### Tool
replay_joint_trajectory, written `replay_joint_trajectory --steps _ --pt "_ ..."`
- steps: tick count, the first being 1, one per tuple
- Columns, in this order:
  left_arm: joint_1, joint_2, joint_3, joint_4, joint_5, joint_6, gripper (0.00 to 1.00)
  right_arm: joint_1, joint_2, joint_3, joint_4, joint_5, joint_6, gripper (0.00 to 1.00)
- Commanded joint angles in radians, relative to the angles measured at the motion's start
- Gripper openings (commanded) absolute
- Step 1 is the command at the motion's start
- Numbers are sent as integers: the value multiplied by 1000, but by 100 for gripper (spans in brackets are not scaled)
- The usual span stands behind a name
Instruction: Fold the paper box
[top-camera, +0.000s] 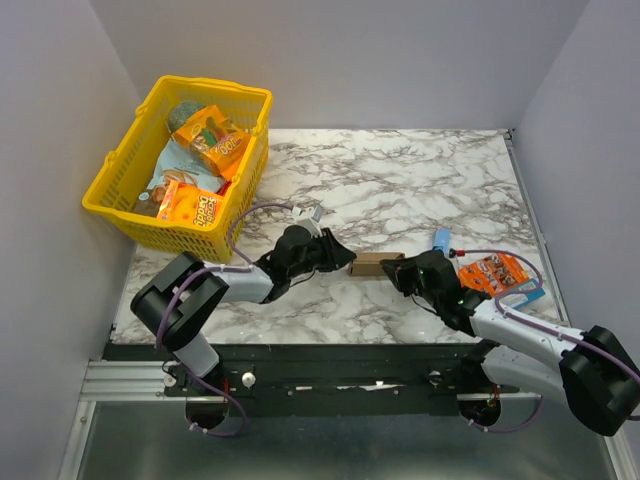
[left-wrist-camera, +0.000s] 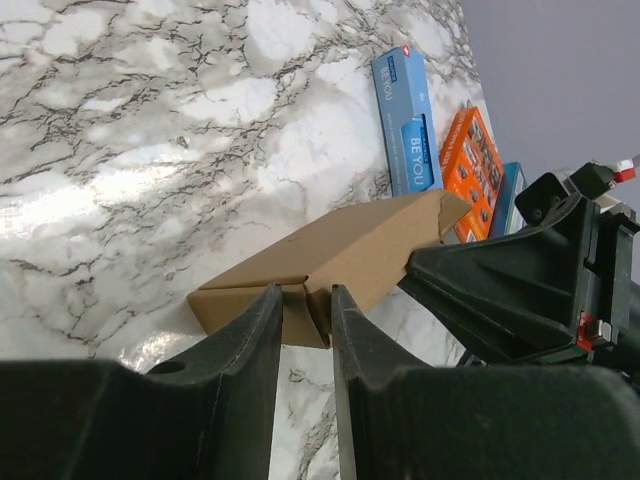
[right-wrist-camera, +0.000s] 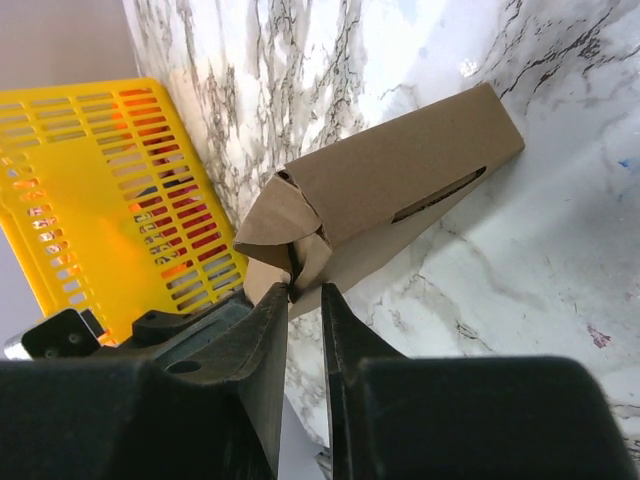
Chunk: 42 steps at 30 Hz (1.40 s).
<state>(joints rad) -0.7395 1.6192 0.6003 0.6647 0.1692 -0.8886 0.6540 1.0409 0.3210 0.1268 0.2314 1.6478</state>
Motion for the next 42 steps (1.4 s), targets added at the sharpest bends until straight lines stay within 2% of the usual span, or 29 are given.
replay_joint_trajectory --steps 1,5,8,12,17,18,21,23,25,29,36,42 --pt "-11 103 -11 -263 49 125 2 13 27 -19 -162 -27 -60 27" --pt "-11 120 19 -296 50 146 2 13 10 9 -187 -29 -131 32" --pt "-11 128 35 -318 44 152 2 13 -33 36 -217 -40 -230 41" --pt "-12 136 52 -353 29 168 2 13 -128 107 -346 -41 -393 64" --pt "-17 153 75 -369 27 180 0 12 -202 241 -525 -24 -589 74" --pt "-18 154 76 -378 24 183 0 4 -197 268 -559 -14 -606 80" --pt "-27 156 87 -389 20 194 0 -100 -147 331 -628 -81 -723 80" --pt "-29 157 92 -395 16 198 0 -221 -128 340 -625 -144 -808 80" --pt "-31 159 90 -393 15 198 0 -292 -117 342 -596 -225 -873 79" --pt "-31 156 89 -396 9 198 0 -414 -108 333 -575 -348 -918 73" --pt "-32 146 85 -399 3 197 0 -474 -130 273 -524 -454 -908 58" --pt "-37 146 90 -405 -2 198 0 -501 -120 208 -412 -610 -829 51"
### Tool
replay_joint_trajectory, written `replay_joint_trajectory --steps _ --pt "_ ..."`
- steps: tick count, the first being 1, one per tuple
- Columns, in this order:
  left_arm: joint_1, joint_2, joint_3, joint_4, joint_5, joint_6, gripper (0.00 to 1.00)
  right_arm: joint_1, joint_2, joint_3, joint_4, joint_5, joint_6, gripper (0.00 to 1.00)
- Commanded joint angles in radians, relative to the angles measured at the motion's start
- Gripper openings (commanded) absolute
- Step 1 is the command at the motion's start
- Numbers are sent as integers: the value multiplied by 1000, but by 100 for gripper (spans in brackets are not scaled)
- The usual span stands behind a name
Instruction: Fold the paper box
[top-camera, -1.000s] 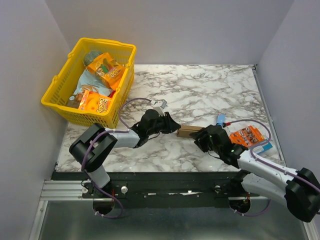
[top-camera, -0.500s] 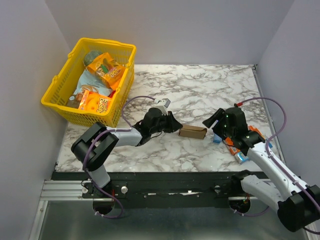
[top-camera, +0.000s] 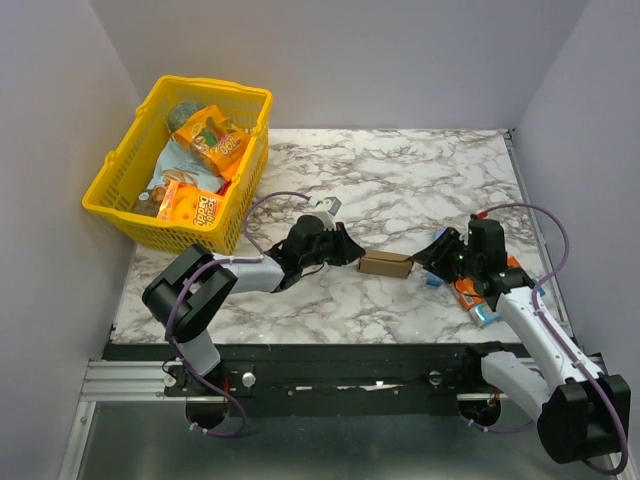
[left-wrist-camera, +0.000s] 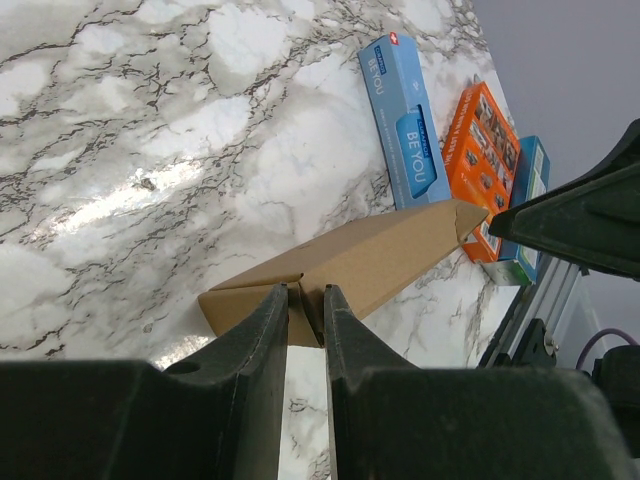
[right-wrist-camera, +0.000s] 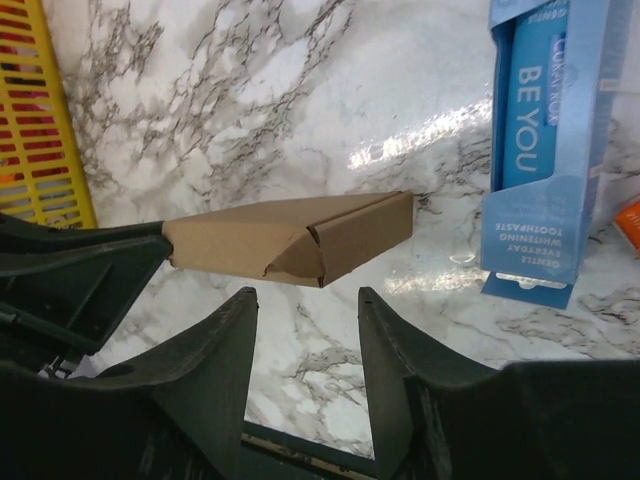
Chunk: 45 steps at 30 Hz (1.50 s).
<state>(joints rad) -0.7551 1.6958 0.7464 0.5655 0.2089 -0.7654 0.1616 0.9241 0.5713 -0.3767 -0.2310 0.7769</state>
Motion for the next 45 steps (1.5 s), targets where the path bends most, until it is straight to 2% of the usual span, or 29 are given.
replay_joint_trajectory --steps 1,17,45 --pt "-21 71 -56 -306 -42 75 0 -8 -8 -47 125 -157 44 51" --pt "-38 68 -41 -326 -55 81 0 -7 51 15 107 -77 -41 44" --pt "-55 67 -33 -342 -71 89 0 35 147 27 179 -108 -5 41"
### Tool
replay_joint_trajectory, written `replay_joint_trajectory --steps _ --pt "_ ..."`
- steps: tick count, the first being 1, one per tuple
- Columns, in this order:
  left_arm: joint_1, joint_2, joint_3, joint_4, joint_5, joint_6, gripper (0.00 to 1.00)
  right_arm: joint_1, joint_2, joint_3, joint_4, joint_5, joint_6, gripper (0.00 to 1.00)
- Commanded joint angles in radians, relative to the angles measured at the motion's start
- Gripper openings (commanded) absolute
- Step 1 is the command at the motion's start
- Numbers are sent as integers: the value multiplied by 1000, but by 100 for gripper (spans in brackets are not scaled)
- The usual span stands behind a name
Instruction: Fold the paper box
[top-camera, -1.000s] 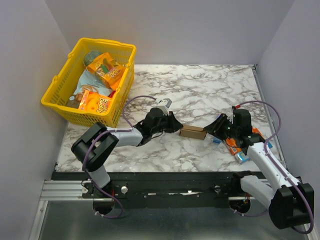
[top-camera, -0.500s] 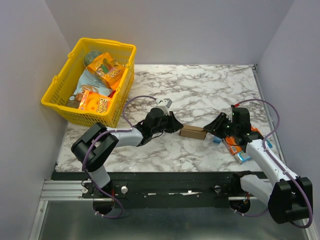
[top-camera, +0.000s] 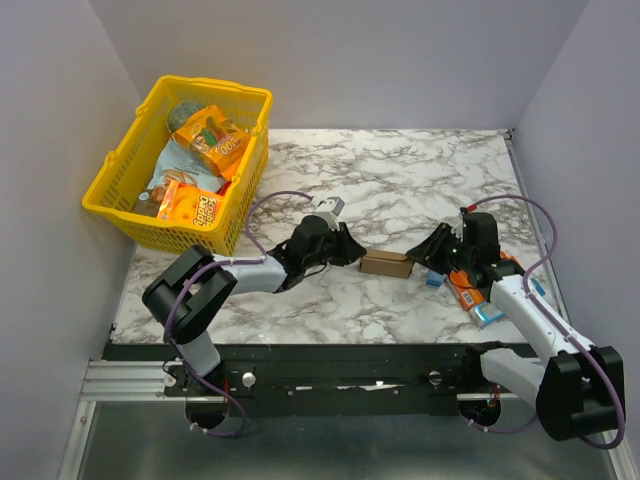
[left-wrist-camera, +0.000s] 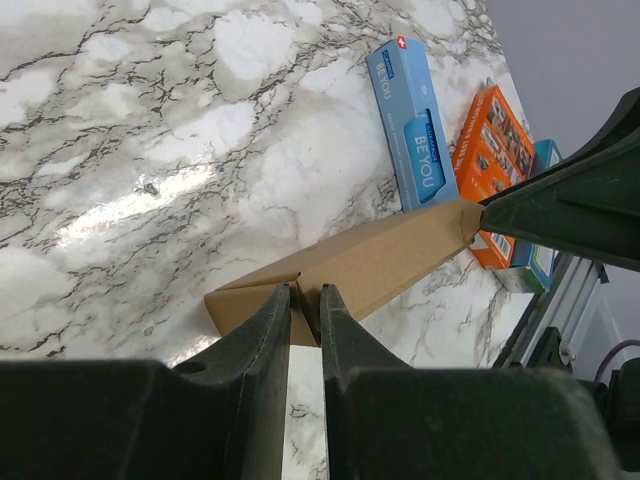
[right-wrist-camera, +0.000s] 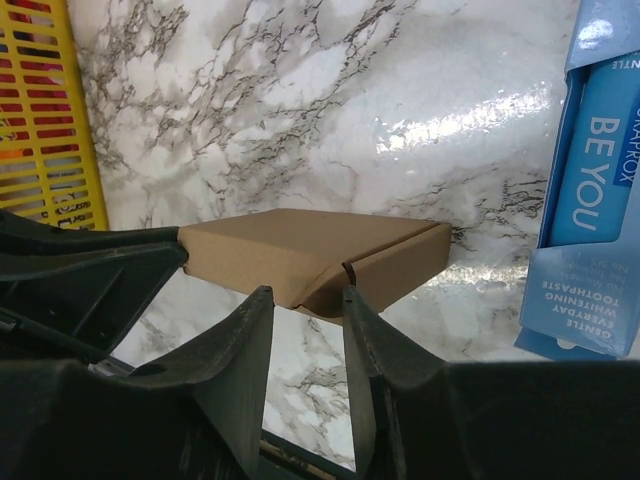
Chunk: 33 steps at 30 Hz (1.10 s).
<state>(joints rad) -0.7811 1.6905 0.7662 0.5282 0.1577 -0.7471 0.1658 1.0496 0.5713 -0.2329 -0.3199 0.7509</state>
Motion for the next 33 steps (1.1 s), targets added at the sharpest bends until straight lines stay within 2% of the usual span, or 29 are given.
replay_joint_trajectory --steps 1,10,22,28,33 --pt "-29 72 -51 -304 -20 71 0 35 24 30 38 -18 24 41" --pt "-32 71 -50 -309 -24 72 0 67 49 29 1 50 33 37" --pt "-33 72 -51 -309 -24 72 0 66 -11 -28 -75 157 28 28" --pt "-33 72 -50 -309 -23 72 0 66 4 -63 -60 171 38 17" --pt "-33 71 -51 -309 -23 72 0 67 6 -94 -55 177 41 12"
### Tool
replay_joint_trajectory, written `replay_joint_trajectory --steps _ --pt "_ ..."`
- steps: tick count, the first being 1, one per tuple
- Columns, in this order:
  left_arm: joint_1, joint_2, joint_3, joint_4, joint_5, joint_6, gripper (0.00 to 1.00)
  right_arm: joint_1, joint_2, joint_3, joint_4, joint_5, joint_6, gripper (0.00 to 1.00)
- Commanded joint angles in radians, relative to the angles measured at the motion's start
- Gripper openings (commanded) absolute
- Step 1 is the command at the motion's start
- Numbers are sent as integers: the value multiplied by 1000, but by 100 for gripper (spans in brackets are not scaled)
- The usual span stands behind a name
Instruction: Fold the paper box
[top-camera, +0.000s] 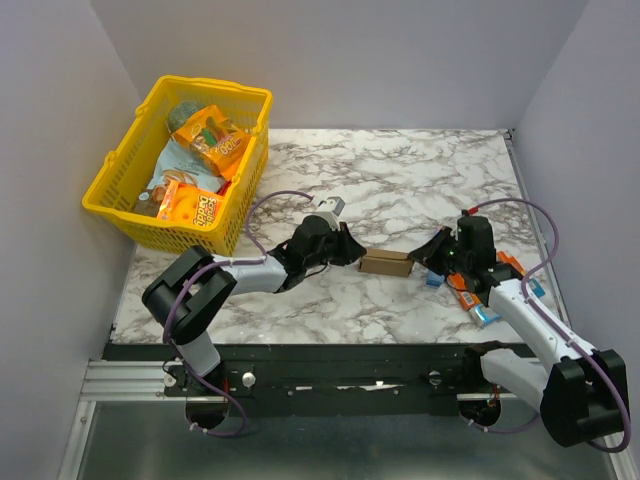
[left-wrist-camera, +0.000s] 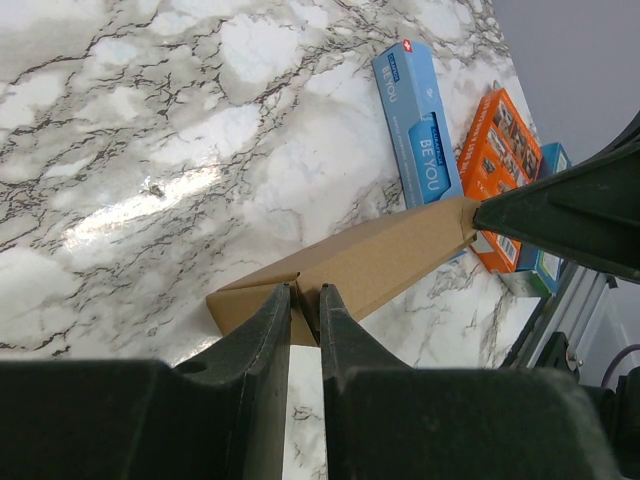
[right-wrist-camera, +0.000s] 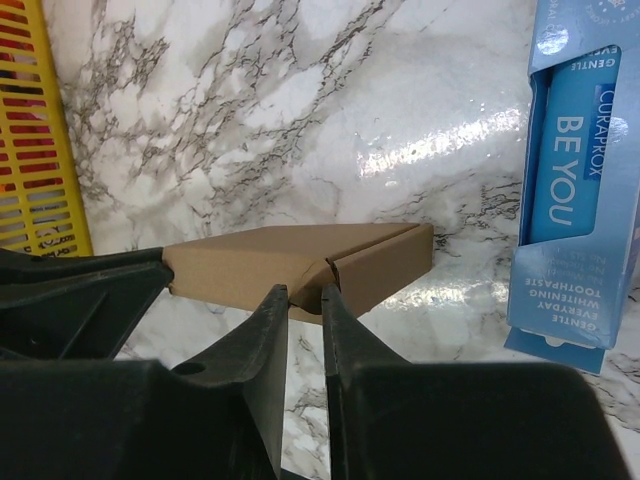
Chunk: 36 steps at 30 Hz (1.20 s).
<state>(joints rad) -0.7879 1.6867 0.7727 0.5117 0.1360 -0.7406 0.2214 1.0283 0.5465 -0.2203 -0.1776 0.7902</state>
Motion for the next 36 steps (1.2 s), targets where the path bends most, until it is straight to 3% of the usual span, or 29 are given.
replay_joint_trajectory --steps 1,8,36 --pt "-27 76 -58 -292 -1 66 0 12 27 -74 -67 39 1 10" --pt "-27 80 -56 -294 -1 66 0 10 15 -112 -91 61 -5 5" --pt "-27 73 -64 -288 -1 63 0 12 -31 -232 -131 151 18 0"
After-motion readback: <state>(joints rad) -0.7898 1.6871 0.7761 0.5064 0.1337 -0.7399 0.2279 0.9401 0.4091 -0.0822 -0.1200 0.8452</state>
